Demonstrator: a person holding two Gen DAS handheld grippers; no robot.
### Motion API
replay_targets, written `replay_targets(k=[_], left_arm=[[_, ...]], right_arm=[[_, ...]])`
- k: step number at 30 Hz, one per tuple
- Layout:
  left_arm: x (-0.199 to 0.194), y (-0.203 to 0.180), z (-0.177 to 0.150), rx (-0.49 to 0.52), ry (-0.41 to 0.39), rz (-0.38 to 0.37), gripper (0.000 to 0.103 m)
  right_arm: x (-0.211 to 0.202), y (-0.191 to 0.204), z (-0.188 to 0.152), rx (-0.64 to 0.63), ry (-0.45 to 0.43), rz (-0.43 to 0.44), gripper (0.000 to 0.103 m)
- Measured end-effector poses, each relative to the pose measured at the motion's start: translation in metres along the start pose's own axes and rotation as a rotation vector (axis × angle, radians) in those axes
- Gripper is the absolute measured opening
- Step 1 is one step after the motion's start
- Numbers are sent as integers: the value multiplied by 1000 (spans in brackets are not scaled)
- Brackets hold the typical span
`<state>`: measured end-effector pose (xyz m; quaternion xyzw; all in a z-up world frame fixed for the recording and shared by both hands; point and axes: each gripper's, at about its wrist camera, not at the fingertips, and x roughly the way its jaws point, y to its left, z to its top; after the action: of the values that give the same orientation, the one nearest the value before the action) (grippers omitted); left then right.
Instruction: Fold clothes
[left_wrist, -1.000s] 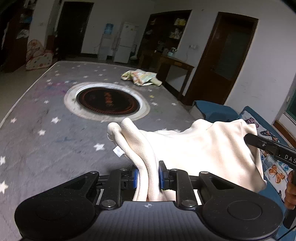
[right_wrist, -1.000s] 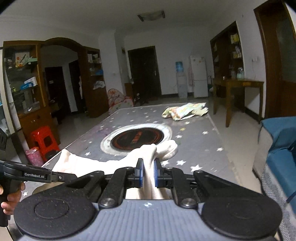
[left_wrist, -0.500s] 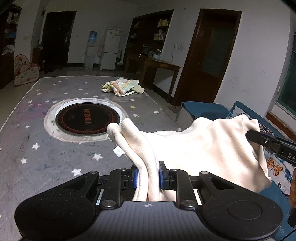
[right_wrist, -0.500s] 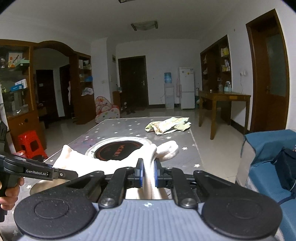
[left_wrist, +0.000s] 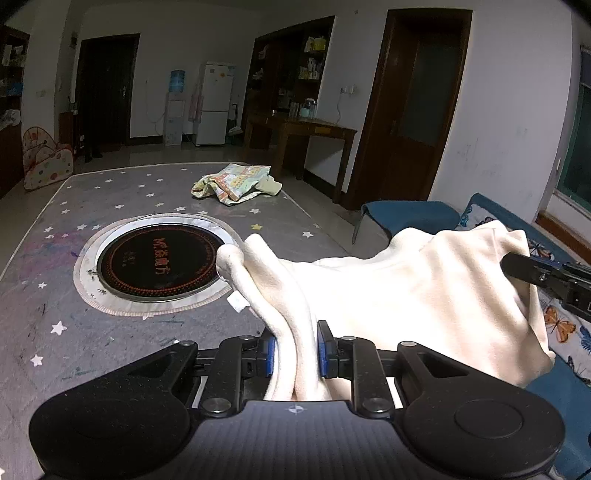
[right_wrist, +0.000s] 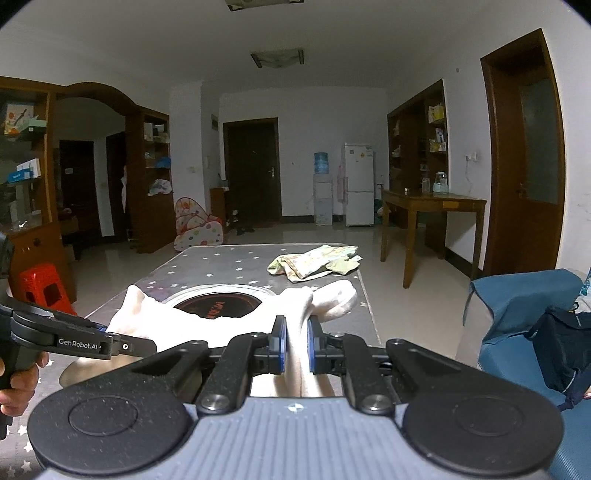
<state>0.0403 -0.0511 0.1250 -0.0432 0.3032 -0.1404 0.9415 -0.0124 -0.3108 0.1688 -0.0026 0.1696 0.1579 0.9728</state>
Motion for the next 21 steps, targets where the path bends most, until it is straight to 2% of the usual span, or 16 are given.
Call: replay_targets(k=[21], left_arm=[[59, -6, -4, 5, 97, 12, 23]], right_arm=[[51, -40, -28, 60, 91, -29, 9]])
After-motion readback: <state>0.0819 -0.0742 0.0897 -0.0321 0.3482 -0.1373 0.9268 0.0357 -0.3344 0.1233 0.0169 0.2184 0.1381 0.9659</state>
